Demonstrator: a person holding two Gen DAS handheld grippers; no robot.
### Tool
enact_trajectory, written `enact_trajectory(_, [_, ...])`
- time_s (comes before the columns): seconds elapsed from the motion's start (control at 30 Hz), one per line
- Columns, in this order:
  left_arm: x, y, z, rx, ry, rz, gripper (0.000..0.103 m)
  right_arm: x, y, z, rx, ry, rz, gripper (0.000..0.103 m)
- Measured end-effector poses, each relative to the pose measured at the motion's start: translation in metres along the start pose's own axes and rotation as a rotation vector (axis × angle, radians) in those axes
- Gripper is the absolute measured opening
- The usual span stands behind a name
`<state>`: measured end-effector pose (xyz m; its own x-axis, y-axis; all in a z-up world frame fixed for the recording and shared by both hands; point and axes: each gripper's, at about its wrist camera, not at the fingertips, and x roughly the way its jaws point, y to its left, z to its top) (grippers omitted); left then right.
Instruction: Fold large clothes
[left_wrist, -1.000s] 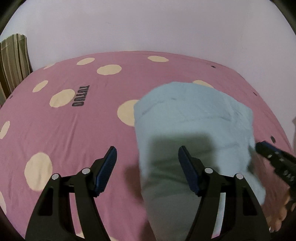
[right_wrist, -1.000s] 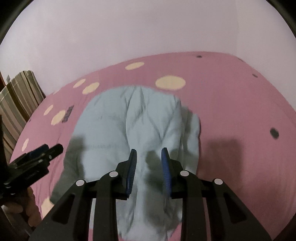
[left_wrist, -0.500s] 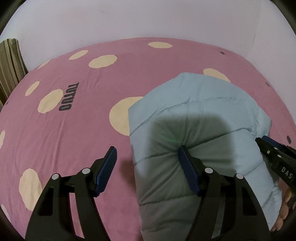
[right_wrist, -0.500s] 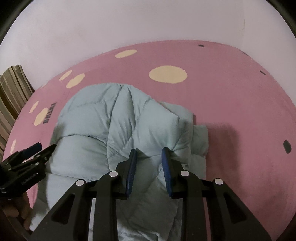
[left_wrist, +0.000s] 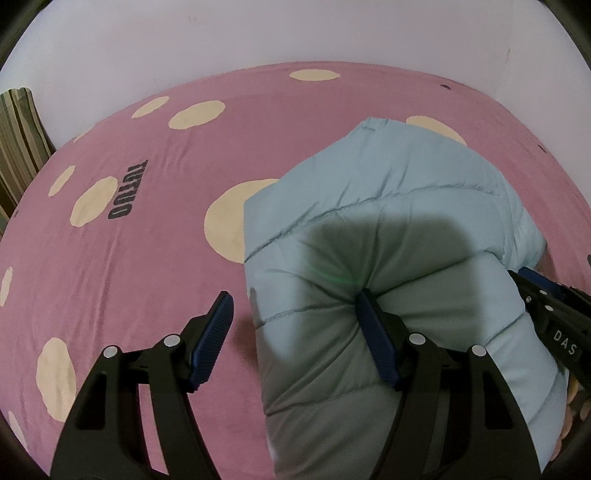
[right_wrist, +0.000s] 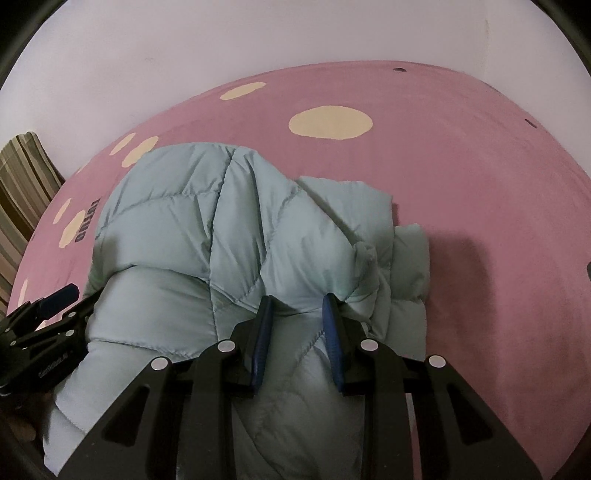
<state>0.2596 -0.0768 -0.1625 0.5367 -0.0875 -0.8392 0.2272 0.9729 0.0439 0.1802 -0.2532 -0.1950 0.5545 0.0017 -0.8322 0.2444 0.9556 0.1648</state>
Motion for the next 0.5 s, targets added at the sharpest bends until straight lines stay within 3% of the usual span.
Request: enact_trajectory(0.5, [0.0001, -0.0016, -0.0013, 0.003, -0.012, -0.002, 0.069, 0.0027, 0.0027, -0.0024, 0.001, -0.02, -0.009, 0.029])
